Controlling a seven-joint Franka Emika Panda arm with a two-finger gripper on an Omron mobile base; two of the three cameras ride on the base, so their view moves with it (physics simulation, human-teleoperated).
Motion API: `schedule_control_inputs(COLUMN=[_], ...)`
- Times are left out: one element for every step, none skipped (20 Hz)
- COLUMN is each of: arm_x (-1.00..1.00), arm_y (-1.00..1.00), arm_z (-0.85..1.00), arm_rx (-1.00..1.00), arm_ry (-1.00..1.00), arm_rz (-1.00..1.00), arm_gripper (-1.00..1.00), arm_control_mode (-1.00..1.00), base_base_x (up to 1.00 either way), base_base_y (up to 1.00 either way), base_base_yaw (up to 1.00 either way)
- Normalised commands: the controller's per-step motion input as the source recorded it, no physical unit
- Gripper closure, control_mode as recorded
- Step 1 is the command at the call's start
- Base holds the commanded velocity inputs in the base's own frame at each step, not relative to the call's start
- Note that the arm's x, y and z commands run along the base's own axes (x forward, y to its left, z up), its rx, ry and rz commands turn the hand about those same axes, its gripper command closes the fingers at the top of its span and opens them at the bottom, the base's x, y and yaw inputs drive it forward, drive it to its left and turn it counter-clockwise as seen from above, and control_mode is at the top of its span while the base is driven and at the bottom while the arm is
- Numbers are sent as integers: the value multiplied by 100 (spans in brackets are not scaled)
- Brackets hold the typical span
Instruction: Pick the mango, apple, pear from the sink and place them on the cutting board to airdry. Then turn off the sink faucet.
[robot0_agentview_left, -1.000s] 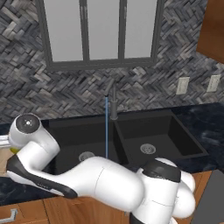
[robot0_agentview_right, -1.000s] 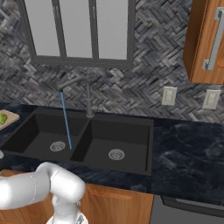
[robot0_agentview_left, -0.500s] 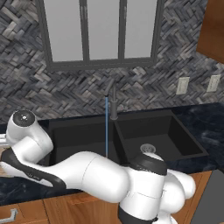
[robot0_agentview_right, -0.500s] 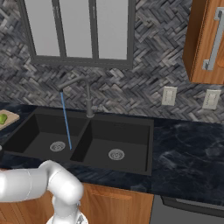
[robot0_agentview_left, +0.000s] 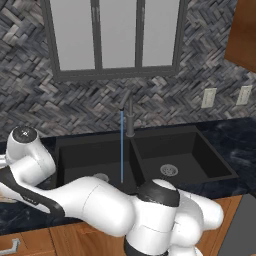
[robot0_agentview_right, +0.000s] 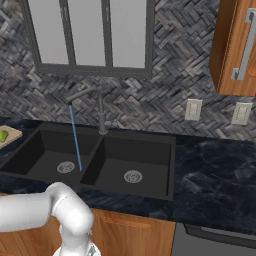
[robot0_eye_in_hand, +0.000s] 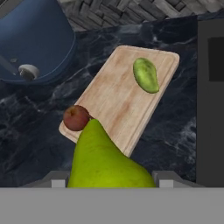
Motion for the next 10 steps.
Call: schedule_control_inputs(arm_x=[5,9,5,6,4,4,3,3,4,3], arm_y=[0,0,0,0,4,8,9,10,10,6], arm_z=[-21,-20,-22,-22,-24,-27,-26,-26,-24,-22], arm_rx=[0,0,0,0,0,0,0,0,0,0], arm_ry=[3,4,4,4,4,5,5,5,4,4], arm_rz=[0,0,0,0,0,0,0,0,0,0], arm_gripper=[100,100,100,100,100,100,100,100,100,100], arm_control_mode=[-100,-100,-100,-100,-100,-100,-100,-100,-100,-100], base_base_x=[0,0,0,0,0,0,0,0,0,0], base_base_y=[0,0,0,0,0,0,0,0,0,0], base_base_yaw=[0,0,0,0,0,0,0,0,0,0])
